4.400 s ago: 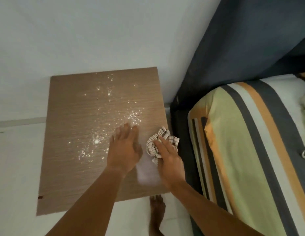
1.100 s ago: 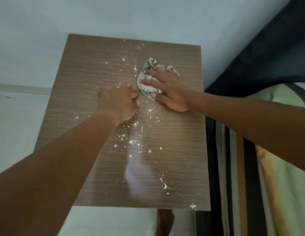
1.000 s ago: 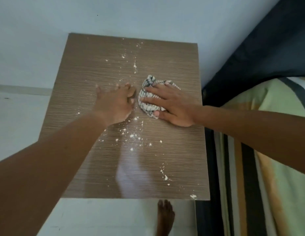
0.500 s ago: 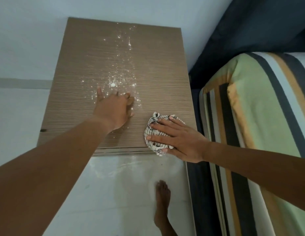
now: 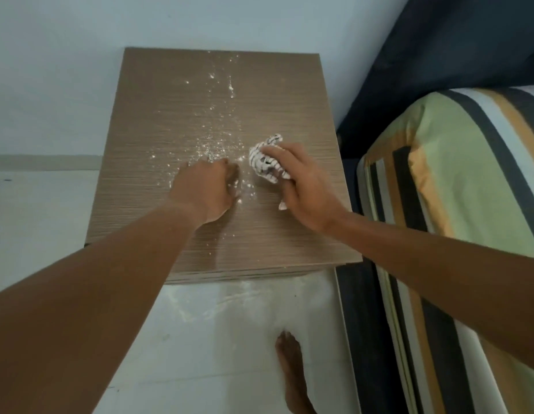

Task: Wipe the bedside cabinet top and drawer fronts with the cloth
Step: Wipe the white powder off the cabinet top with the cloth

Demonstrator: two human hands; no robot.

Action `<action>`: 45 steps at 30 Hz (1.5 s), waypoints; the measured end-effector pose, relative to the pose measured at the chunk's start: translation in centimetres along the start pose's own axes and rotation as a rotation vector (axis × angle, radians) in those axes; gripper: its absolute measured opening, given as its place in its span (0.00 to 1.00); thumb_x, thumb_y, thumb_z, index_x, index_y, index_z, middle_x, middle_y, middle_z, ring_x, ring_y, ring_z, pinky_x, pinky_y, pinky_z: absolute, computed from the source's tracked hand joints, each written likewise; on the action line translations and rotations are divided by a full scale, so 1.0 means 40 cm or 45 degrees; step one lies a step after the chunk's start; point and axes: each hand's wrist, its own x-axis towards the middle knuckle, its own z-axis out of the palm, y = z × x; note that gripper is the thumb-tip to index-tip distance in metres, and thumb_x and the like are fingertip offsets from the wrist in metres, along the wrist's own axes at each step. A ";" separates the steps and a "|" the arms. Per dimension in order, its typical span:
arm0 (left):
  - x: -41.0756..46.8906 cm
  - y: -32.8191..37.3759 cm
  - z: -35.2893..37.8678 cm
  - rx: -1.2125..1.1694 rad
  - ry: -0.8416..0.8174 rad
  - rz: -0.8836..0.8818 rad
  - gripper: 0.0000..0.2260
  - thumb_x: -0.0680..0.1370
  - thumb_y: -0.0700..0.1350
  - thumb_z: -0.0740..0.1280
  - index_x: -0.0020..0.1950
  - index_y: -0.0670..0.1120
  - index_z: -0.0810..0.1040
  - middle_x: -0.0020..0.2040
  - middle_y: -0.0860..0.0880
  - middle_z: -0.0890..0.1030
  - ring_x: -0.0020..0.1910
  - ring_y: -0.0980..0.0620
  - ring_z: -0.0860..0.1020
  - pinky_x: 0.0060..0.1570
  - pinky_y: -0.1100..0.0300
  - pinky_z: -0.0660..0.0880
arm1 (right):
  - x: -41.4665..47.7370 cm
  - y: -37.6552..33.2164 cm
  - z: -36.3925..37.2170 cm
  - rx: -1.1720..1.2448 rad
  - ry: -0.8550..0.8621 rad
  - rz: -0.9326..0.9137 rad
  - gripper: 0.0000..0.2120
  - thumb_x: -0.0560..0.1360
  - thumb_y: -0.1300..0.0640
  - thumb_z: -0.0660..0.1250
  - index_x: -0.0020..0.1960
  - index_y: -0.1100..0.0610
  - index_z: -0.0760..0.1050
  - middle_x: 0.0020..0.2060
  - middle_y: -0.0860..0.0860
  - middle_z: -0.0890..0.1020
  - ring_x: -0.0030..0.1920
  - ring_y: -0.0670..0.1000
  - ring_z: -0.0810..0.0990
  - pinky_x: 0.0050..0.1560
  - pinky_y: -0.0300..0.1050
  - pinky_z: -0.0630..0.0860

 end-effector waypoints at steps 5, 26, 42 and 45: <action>0.099 -0.039 -0.012 -0.092 0.113 -0.073 0.16 0.76 0.56 0.67 0.61 0.51 0.75 0.58 0.48 0.77 0.56 0.44 0.77 0.59 0.43 0.75 | 0.254 0.115 -0.014 0.009 0.045 0.099 0.22 0.81 0.60 0.59 0.74 0.54 0.70 0.69 0.53 0.73 0.66 0.52 0.73 0.66 0.54 0.74; 0.215 -0.150 -0.060 -0.245 -0.227 -0.445 0.43 0.69 0.66 0.71 0.79 0.58 0.55 0.81 0.55 0.50 0.79 0.42 0.47 0.74 0.40 0.54 | 0.774 0.263 0.162 -0.490 -0.530 -0.221 0.28 0.82 0.38 0.48 0.79 0.45 0.60 0.80 0.50 0.59 0.80 0.57 0.56 0.79 0.60 0.53; 0.122 -0.193 -0.094 -0.430 -0.316 -0.278 0.48 0.65 0.48 0.80 0.79 0.50 0.58 0.80 0.50 0.57 0.79 0.46 0.50 0.73 0.51 0.44 | 0.251 0.086 0.098 -0.557 -0.926 -0.718 0.25 0.85 0.41 0.47 0.81 0.43 0.54 0.81 0.49 0.56 0.82 0.55 0.50 0.80 0.61 0.50; 0.075 -0.207 -0.085 -0.369 -0.266 -0.260 0.44 0.67 0.50 0.79 0.78 0.49 0.60 0.79 0.49 0.59 0.78 0.46 0.55 0.74 0.52 0.49 | 0.149 0.034 0.109 -0.537 -0.961 -0.771 0.26 0.85 0.40 0.47 0.81 0.42 0.53 0.81 0.48 0.55 0.82 0.55 0.49 0.81 0.59 0.47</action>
